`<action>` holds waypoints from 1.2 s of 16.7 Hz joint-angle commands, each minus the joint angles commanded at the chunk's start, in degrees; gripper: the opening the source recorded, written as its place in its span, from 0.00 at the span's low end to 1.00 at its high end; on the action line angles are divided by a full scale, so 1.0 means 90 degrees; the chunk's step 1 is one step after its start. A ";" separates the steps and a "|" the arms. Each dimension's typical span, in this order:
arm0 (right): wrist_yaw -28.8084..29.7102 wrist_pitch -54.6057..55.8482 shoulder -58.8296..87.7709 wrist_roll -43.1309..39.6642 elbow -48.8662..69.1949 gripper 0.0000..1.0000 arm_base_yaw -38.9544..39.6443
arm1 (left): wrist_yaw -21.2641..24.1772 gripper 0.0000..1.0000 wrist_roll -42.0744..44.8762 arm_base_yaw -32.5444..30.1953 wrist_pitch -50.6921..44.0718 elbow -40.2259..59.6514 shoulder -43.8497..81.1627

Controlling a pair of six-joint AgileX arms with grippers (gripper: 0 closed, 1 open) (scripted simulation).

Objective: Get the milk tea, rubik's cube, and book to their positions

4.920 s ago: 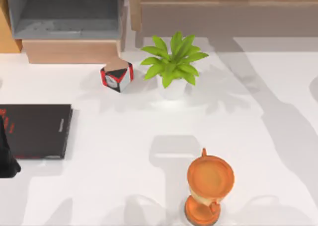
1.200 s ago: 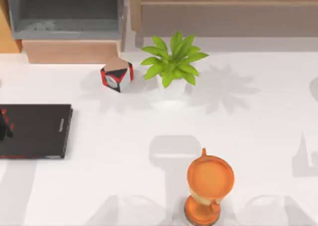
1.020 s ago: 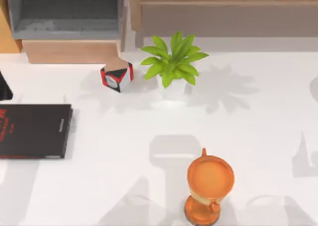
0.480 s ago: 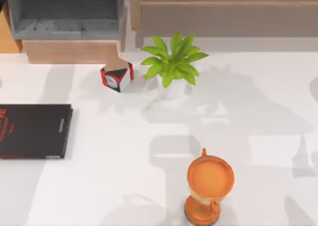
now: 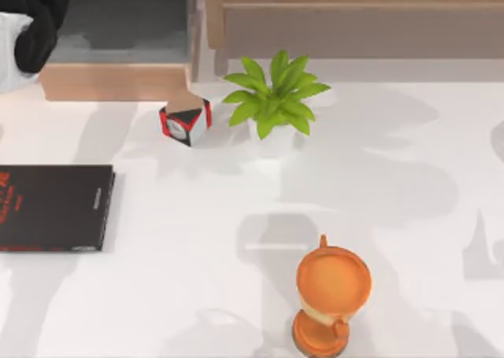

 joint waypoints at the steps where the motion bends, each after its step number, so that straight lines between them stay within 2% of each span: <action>1: 0.0000 0.0000 0.0000 0.0000 0.0000 1.00 0.0000 | -0.0005 1.00 0.0000 -0.0005 0.0022 0.0039 0.0051; 6: 0.0000 0.0000 0.0000 0.0000 0.0000 1.00 0.0000 | 0.0007 1.00 0.0000 0.0027 0.0007 0.0029 0.0046; 13: 0.0000 0.0000 0.0000 0.0000 0.0000 1.00 0.0000 | 0.0070 1.00 -0.0004 0.0060 -0.0230 0.0902 0.0664; 18: 0.0000 0.0000 0.0000 0.0000 0.0000 1.00 0.0000 | 0.0075 1.00 -0.0004 0.0064 -0.0253 0.0973 0.0712; 20: 0.0000 0.0000 0.0000 0.0000 0.0000 1.00 0.0000 | 0.0075 0.85 -0.0004 0.0064 -0.0253 0.0973 0.0712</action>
